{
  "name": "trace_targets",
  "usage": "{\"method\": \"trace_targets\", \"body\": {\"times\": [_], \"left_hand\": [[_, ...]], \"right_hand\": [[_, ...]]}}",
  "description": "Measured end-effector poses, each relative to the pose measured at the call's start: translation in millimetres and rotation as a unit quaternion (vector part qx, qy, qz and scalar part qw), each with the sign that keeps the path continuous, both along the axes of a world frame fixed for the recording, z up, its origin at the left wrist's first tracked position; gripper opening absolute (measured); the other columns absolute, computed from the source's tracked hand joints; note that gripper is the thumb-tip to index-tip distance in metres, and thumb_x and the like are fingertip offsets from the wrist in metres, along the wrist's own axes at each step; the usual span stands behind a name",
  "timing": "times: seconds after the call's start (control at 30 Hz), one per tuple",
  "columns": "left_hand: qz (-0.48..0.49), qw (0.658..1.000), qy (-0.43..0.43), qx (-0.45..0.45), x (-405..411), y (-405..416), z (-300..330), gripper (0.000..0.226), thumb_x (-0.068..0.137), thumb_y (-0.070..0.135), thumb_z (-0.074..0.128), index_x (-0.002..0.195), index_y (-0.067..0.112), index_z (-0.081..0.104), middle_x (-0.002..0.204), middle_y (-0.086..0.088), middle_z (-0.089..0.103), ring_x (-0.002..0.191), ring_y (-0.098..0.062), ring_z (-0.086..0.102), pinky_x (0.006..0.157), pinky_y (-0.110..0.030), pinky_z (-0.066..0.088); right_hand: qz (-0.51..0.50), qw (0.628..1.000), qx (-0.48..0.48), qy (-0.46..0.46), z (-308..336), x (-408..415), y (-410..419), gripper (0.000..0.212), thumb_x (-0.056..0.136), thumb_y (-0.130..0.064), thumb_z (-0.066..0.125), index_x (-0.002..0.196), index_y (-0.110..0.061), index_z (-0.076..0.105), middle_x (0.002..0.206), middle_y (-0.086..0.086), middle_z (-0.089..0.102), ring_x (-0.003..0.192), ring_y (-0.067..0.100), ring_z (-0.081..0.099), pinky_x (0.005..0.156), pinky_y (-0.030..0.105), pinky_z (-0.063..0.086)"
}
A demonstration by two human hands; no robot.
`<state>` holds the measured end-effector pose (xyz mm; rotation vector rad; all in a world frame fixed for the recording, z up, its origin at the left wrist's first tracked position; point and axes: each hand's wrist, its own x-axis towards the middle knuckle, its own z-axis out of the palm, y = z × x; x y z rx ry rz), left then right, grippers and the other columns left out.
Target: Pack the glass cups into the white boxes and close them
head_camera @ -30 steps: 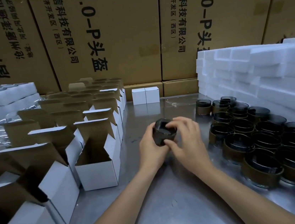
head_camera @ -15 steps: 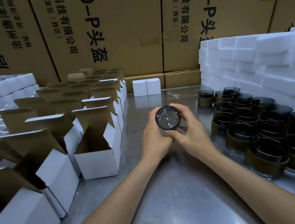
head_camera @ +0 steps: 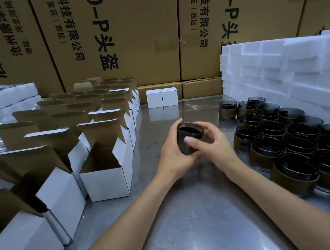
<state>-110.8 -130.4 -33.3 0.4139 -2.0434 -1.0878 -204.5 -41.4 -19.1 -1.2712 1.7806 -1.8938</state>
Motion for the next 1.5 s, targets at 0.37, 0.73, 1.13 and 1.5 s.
{"method": "trace_targets", "body": {"times": [0.37, 0.73, 1.13, 1.5], "left_hand": [[0.022, 0.995, 0.077, -0.056, 0.4, 10.2, 4.4, 0.074, 0.062, 0.054, 0.078, 0.126, 0.028, 0.052, 0.119, 0.017, 0.062, 0.114, 0.000, 0.056, 0.098, -0.029, 0.047], [0.020, 0.987, 0.034, -0.153, -1.4, 7.2, -0.7, 0.091, 0.069, 0.032, 0.076, 0.147, 0.031, 0.029, 0.135, 0.014, 0.044, 0.127, -0.005, 0.044, 0.105, -0.027, 0.041], [0.005, 0.980, 0.038, -0.196, 4.8, 15.6, 4.5, 0.095, 0.070, 0.060, 0.067, 0.149, 0.027, 0.023, 0.136, 0.013, 0.040, 0.124, -0.006, 0.043, 0.104, -0.032, 0.041], [0.045, 0.968, 0.035, -0.245, 0.7, 10.4, 1.3, 0.087, 0.076, 0.035, 0.074, 0.149, 0.016, 0.029, 0.145, 0.000, 0.040, 0.134, -0.012, 0.037, 0.112, -0.025, 0.030]], "right_hand": [[0.131, 0.878, 0.085, -0.452, 18.0, 4.4, 3.1, 0.059, 0.075, -0.067, 0.057, 0.080, -0.011, 0.072, 0.071, 0.005, 0.068, 0.056, 0.014, 0.064, 0.053, 0.021, 0.051], [0.237, 0.858, -0.014, -0.455, 13.9, 2.9, 6.3, 0.049, 0.078, -0.045, 0.068, 0.111, -0.010, 0.066, 0.106, 0.012, 0.066, 0.095, 0.026, 0.064, 0.089, 0.038, 0.049], [0.265, 0.874, -0.026, -0.407, 9.8, -7.3, 9.9, 0.041, 0.074, -0.049, 0.064, 0.096, -0.016, 0.075, 0.093, 0.007, 0.070, 0.076, 0.018, 0.064, 0.063, 0.026, 0.048], [0.032, 0.977, 0.013, -0.208, 10.3, -2.7, 5.5, 0.023, 0.081, -0.035, 0.070, 0.097, -0.019, 0.066, 0.083, -0.002, 0.072, 0.073, 0.008, 0.069, 0.066, 0.025, 0.053]]}}
